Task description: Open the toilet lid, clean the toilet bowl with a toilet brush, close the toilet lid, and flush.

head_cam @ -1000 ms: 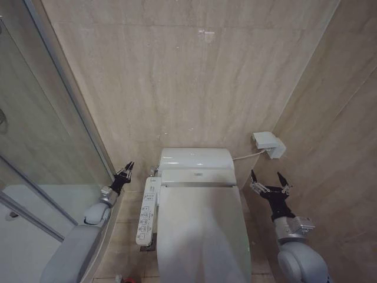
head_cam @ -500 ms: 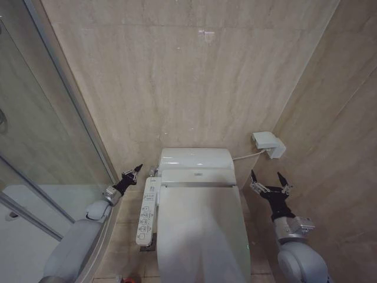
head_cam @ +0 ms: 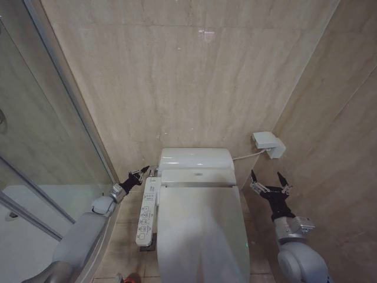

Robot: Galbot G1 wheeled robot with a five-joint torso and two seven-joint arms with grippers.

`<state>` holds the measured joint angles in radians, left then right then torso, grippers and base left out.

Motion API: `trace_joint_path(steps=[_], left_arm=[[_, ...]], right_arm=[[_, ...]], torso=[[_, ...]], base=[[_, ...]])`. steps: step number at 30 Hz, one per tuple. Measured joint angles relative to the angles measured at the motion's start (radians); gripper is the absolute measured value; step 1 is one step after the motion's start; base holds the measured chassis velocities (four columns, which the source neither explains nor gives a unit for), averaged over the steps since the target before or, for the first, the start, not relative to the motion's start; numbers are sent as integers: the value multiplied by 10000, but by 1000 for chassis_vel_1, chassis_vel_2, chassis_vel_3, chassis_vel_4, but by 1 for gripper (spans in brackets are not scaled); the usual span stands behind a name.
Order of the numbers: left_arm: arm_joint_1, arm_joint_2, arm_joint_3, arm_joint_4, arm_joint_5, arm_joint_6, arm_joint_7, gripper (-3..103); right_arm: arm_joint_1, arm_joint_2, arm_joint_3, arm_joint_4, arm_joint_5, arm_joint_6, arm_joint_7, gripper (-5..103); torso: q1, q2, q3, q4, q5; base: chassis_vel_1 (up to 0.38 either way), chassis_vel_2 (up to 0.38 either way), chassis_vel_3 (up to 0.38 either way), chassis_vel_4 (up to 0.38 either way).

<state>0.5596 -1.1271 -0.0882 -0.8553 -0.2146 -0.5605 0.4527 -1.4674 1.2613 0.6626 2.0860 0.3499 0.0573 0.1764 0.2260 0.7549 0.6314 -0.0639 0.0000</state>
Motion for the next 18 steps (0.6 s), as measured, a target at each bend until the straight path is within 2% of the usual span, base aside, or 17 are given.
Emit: trace_joint_path(steps=[10,18], left_arm=[[-244,-55,98,465,260,-268,749,0],[-287,-55,63,546,313,-316,1008,0]], right_arm=[[0,0,0,0,0,0,0,100],[0,0,0,0,-1,0,0,100]], torso=[[0,0,-1,1,1],[0,0,-1,1,1]], base=[[0,0,0,0],[0,0,0,0]])
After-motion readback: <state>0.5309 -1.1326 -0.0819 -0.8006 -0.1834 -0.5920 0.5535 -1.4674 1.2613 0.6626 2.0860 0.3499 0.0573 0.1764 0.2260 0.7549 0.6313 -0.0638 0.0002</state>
